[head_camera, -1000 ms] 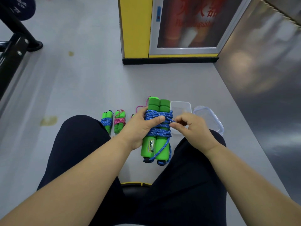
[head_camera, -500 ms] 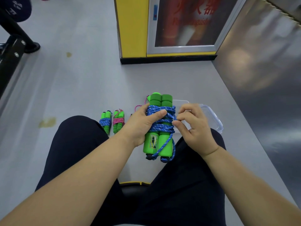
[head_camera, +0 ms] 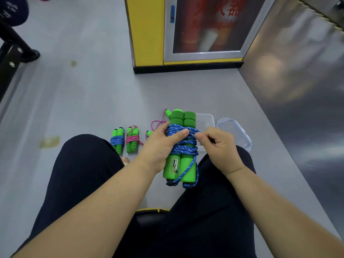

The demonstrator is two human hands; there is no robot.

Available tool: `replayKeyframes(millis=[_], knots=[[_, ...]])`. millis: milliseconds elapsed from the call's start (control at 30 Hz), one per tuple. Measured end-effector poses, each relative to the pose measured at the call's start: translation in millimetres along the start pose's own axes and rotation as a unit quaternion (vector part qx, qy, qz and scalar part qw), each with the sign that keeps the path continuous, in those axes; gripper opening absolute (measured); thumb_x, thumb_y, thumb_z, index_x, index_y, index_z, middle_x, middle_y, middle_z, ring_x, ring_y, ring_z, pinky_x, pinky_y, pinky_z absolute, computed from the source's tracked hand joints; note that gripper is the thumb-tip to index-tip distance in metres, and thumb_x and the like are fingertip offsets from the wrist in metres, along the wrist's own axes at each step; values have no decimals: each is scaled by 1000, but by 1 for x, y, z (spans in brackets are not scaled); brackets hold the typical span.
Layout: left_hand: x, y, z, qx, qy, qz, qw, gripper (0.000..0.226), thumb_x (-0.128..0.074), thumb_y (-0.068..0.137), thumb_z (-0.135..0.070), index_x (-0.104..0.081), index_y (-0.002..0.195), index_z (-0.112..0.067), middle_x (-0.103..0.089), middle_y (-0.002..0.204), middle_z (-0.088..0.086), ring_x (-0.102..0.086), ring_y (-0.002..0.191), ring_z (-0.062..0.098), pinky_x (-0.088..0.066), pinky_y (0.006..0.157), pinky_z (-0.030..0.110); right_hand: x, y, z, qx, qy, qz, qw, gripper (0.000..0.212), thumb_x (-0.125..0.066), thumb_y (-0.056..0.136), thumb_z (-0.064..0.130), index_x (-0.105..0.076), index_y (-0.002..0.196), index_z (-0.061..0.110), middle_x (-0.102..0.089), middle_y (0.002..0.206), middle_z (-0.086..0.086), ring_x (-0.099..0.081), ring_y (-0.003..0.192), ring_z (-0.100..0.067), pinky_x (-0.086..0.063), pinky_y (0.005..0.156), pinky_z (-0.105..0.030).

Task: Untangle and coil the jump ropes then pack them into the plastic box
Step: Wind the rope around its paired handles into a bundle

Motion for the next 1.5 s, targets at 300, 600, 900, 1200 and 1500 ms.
replayKeyframes(millis=[300,600,900,1200,1500], knots=[[5,-2,0,-46,3,15,999,29,-64,82,-3,-61,108,-16,-72,95,9,-71,82,24,-59,68,39,-8,-15,12,-237,164,22,957,29,-58,90,21,-57,69,2,-58,66,-1,-58,58,-8,-51,63,-23],[9,-3,-10,-37,10,6,999,33,-69,76,-18,-61,108,-14,-72,96,10,-71,82,26,-59,70,41,-11,-1,16,-345,319,83,879,6,-59,87,11,-57,82,12,-54,69,-4,-46,53,-12,-45,55,-21],[3,1,-4,-25,11,1,1000,20,-66,83,-8,-63,102,-14,-71,91,10,-70,77,25,-59,68,41,7,-7,2,-312,168,171,919,7,-52,94,11,-55,88,11,-62,88,-9,-61,73,-9,-54,66,-27],[4,-1,-15,-60,35,11,997,27,-64,85,-8,-59,111,-11,-71,95,11,-71,79,23,-59,65,37,3,7,24,-208,161,39,964,34,-72,77,3,-66,99,28,-64,74,7,-54,54,-7,-48,53,-18],[4,2,-18,-84,32,-12,996,27,-65,84,-13,-61,110,-12,-71,97,11,-70,85,26,-59,69,41,-3,4,19,-473,427,132,760,12,-57,83,20,-55,77,10,-48,57,2,-37,38,-2,-32,33,-11]])
Point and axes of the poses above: each hand's wrist, its own y-axis towards the middle knuckle, its own x-axis out of the back of the hand, z = x × y, the point moved 1 cm from there along y, towards the middle knuckle
